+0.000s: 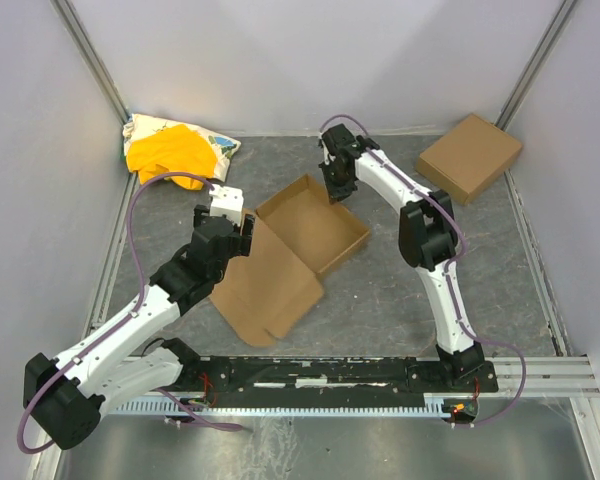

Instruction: Fold the paper box

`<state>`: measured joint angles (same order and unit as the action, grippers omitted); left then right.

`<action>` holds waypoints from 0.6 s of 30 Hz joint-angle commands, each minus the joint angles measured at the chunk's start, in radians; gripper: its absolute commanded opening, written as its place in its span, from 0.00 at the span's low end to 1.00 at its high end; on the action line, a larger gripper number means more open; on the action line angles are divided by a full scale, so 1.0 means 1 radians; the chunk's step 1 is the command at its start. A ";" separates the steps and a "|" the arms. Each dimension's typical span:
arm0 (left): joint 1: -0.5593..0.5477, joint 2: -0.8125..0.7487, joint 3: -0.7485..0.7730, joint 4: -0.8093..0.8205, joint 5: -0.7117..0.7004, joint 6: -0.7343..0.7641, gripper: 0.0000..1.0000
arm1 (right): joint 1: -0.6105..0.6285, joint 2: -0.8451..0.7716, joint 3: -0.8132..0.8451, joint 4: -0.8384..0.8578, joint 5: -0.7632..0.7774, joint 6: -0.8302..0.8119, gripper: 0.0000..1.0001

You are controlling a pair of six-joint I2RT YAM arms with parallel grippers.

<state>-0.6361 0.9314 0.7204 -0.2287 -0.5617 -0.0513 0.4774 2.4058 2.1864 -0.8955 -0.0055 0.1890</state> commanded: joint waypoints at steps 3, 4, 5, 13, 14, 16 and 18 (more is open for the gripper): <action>0.003 -0.031 0.007 0.047 0.021 0.011 0.80 | -0.079 -0.200 -0.275 0.041 -0.024 0.357 0.22; 0.005 -0.037 0.006 0.047 0.021 0.009 0.80 | -0.080 -0.245 -0.344 0.061 -0.022 0.372 0.22; 0.005 -0.041 0.005 0.049 0.020 0.008 0.80 | -0.080 -0.295 -0.404 0.077 -0.014 0.385 0.23; 0.008 -0.074 -0.002 0.062 0.050 -0.011 0.79 | -0.015 -0.692 -0.931 0.304 -0.130 0.520 0.50; 0.008 -0.079 -0.006 0.069 0.058 -0.011 0.79 | 0.014 -0.720 -0.953 0.315 -0.185 0.513 0.52; 0.009 -0.083 -0.009 0.072 0.067 -0.013 0.79 | 0.089 -0.770 -0.979 0.363 -0.321 0.457 0.52; 0.009 -0.078 -0.007 0.069 0.073 -0.014 0.79 | 0.135 -0.802 -0.958 0.363 -0.441 0.371 0.53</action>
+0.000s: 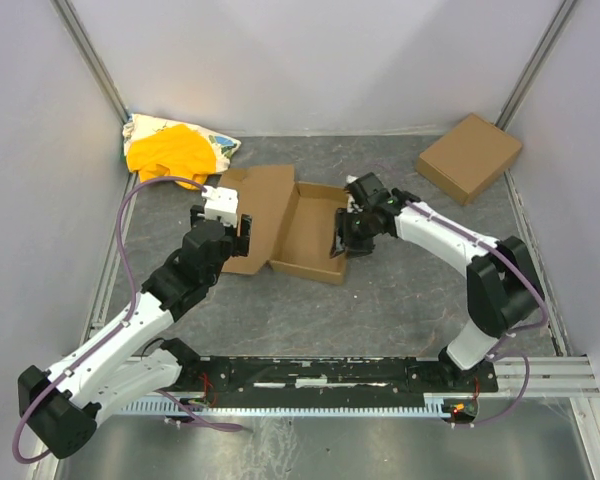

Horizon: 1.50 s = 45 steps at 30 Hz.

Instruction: Fold the paper box

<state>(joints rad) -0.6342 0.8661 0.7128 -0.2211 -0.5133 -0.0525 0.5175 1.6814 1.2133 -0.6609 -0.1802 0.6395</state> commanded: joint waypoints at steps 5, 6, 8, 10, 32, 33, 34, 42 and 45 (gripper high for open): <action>0.006 -0.011 0.001 0.057 0.023 -0.015 0.79 | 0.052 -0.106 0.169 -0.043 0.063 -0.264 0.56; 0.007 -0.013 -0.001 0.058 0.019 -0.015 0.79 | 0.031 -0.087 0.217 -0.058 0.120 -0.294 0.58; 0.006 -0.016 -0.002 0.059 0.011 -0.012 0.79 | 0.003 -0.035 0.305 -0.034 0.215 -0.385 0.60; 0.006 -0.016 -0.005 0.061 0.005 -0.010 0.79 | -0.008 0.043 0.385 0.018 0.238 -0.472 0.63; 0.012 0.037 0.001 0.072 0.030 -0.008 0.79 | -0.027 0.513 0.761 -0.153 -0.131 -0.757 0.59; 0.013 0.037 -0.001 0.072 0.030 -0.008 0.79 | -0.026 0.516 0.756 -0.156 -0.129 -0.761 0.59; 0.013 0.036 -0.002 0.075 0.028 -0.009 0.79 | -0.026 0.517 0.753 -0.156 -0.126 -0.761 0.58; 0.014 0.038 -0.006 0.081 0.024 -0.006 0.78 | 0.000 0.528 0.726 -0.142 -0.050 -0.733 0.50; 0.014 0.032 -0.014 0.093 0.039 -0.005 0.74 | 0.002 0.522 0.697 -0.140 -0.032 -0.707 0.41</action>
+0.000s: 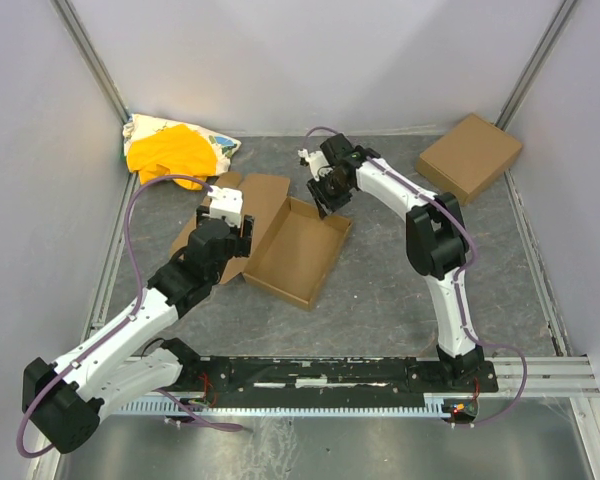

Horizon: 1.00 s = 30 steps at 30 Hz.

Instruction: Fold the paper box

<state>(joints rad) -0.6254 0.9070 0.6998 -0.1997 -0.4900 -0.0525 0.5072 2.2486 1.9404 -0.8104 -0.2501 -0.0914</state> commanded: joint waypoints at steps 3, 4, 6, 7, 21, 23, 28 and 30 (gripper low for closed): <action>0.005 -0.011 -0.009 0.086 0.066 0.008 0.60 | 0.013 -0.068 -0.089 0.036 0.052 0.047 0.39; 0.004 -0.009 -0.009 0.087 0.071 0.008 0.56 | 0.013 -0.075 -0.109 0.042 0.061 0.053 0.38; 0.004 -0.005 -0.008 0.089 0.076 0.002 0.43 | 0.012 -0.087 -0.138 0.040 0.090 0.067 0.32; 0.005 -0.004 -0.008 0.087 0.080 -0.001 0.30 | 0.012 -0.095 -0.153 0.036 0.106 0.074 0.29; 0.015 0.019 -0.021 0.124 0.158 -0.073 0.25 | 0.013 -0.442 -0.597 0.061 0.372 0.395 0.10; 0.026 0.052 0.000 0.100 0.126 -0.115 0.42 | 0.017 -0.500 -0.657 0.085 0.353 0.439 0.10; 0.080 0.176 0.086 0.052 0.145 -0.370 0.53 | 0.023 -0.628 -0.748 0.115 0.335 0.566 0.12; 0.084 0.228 0.111 0.071 0.146 -0.428 0.53 | 0.025 -0.663 -0.786 0.142 0.332 0.596 0.26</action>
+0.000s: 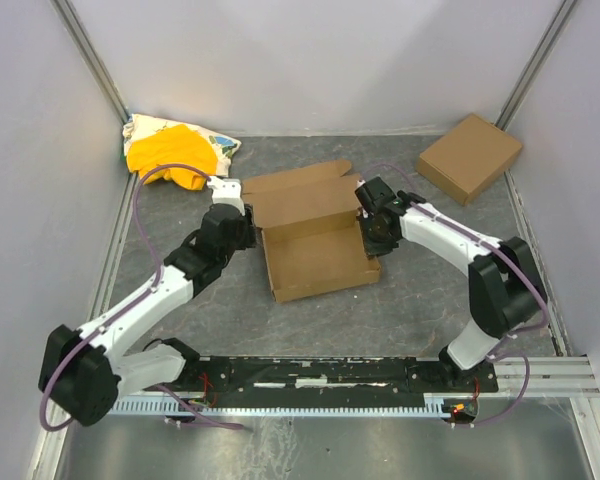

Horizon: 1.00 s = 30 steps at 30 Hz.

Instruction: Fold the paper box

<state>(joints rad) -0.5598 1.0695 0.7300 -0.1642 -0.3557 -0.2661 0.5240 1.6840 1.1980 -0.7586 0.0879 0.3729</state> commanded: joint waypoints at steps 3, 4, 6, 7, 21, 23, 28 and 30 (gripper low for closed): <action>0.023 0.141 0.163 0.018 -0.037 -0.222 0.64 | 0.010 -0.142 -0.079 0.114 -0.007 0.134 0.42; 0.033 0.164 0.196 0.002 -0.049 -0.213 0.67 | 0.011 -0.159 -0.087 0.123 -0.016 0.131 0.44; 0.064 0.212 0.256 -0.032 -0.042 -0.199 0.76 | 0.011 -0.204 -0.101 0.139 -0.025 0.123 0.48; 0.089 0.243 0.281 -0.047 -0.011 -0.197 0.79 | 0.009 -0.222 -0.106 0.143 -0.020 0.122 0.51; 0.312 0.472 0.330 0.009 0.334 -0.306 0.73 | -0.275 0.109 0.350 0.086 -0.233 0.040 0.72; 0.311 0.465 0.315 0.028 0.344 -0.301 0.72 | -0.272 0.115 0.323 0.118 -0.381 0.007 0.67; 0.313 0.456 0.267 0.120 0.367 -0.278 0.68 | -0.226 0.025 0.084 0.196 -0.463 -0.032 0.64; 0.312 0.498 0.299 0.077 0.377 -0.258 0.68 | -0.219 -0.017 -0.006 0.243 -0.471 -0.011 0.63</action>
<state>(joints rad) -0.2481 1.5440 0.9989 -0.1326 -0.0235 -0.5312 0.2737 1.7653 1.3293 -0.5804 -0.2867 0.3851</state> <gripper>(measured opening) 0.685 0.641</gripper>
